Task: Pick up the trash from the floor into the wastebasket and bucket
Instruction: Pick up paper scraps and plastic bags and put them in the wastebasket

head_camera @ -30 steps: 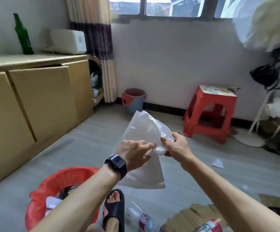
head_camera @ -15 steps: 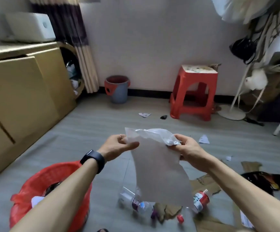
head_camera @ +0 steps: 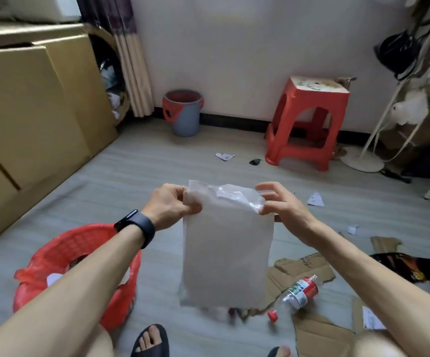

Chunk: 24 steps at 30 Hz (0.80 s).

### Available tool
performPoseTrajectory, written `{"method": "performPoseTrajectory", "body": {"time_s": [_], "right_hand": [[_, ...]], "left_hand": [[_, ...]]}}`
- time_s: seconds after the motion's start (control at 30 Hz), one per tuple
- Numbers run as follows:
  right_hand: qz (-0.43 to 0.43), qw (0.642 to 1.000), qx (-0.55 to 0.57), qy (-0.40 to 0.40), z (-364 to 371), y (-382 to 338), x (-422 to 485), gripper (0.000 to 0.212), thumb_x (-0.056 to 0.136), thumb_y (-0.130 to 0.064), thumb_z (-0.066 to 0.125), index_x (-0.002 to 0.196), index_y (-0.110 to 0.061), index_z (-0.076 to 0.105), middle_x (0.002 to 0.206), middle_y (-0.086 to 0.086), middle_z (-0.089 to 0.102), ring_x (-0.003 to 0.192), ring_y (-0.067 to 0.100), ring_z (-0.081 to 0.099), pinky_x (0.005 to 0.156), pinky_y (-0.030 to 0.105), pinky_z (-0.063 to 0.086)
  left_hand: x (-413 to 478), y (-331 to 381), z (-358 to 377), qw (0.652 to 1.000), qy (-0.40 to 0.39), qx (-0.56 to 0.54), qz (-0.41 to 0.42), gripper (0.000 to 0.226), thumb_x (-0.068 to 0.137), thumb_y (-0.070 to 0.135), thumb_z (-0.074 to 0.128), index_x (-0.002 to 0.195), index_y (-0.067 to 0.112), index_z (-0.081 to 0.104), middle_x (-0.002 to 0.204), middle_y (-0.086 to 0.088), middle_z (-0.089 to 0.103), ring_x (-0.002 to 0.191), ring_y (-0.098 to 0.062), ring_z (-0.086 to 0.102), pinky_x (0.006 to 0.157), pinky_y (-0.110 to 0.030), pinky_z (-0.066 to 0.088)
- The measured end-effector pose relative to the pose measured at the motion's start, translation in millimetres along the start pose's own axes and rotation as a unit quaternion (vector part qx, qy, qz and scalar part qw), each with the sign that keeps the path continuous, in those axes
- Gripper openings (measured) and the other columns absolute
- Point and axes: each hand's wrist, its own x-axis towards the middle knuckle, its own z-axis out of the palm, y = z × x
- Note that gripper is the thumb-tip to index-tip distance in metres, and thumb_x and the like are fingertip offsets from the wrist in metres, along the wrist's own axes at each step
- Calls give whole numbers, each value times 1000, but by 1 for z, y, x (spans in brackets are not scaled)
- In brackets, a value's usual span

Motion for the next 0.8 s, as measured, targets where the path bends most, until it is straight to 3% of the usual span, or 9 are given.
{"method": "performPoseTrajectory", "body": {"time_s": [0.07,0.13,0.27,0.4,0.5,0.6,0.67,0.8], "right_hand": [[7,999,-32,21,5,1,1,43,74,-43,75,112,-27,66,106,-3,70,93,9,67,83,28,52],[10,987,-141,80,9,7,4,32,82,-55,73,100,-28,69,95,-10,71,90,7,67,79,29,53],[23,942,-317,110,10,22,12,28,81,-55,66,90,-29,68,84,-14,69,87,15,66,80,36,56],[54,914,-390,92,12,27,14,15,73,-44,64,76,-28,67,79,-7,71,82,22,68,72,39,59],[88,957,-266,75,7,19,18,8,70,-19,67,77,-19,72,77,5,74,69,23,73,65,38,63],[129,990,-59,6,-5,10,17,18,80,4,65,96,-1,71,95,20,73,74,22,72,68,31,62],[139,989,37,-25,-12,9,13,22,85,8,61,105,4,68,96,20,70,78,23,69,70,27,61],[136,980,147,-11,-12,12,15,23,88,9,54,102,0,71,96,15,67,77,21,65,64,22,58]], "left_hand": [[0,4,4,1000,4,19,1,29,62,37,79,74,12,72,69,1,71,65,-9,58,69,-37,53],[-1,8,7,1000,-3,17,5,29,61,37,77,75,13,73,77,-4,75,67,-10,61,76,-42,56],[-4,15,12,1000,-7,14,7,20,63,32,79,79,20,77,79,3,76,78,-14,72,79,-40,60],[-4,13,10,998,1,54,31,10,70,19,84,77,20,77,76,5,75,76,-10,71,76,-32,57],[-3,10,6,990,15,121,65,13,76,12,82,76,24,75,78,6,75,78,-10,71,73,-20,55],[0,3,0,991,38,118,47,21,77,6,78,73,26,71,76,6,72,74,-9,68,66,-8,48],[1,-1,-3,998,33,49,10,22,75,-2,74,81,19,74,76,6,73,74,-9,67,71,-13,50],[0,-1,-6,995,-8,-89,-33,30,71,-13,71,100,-6,68,82,-7,70,76,-19,62,77,-33,48]]}}
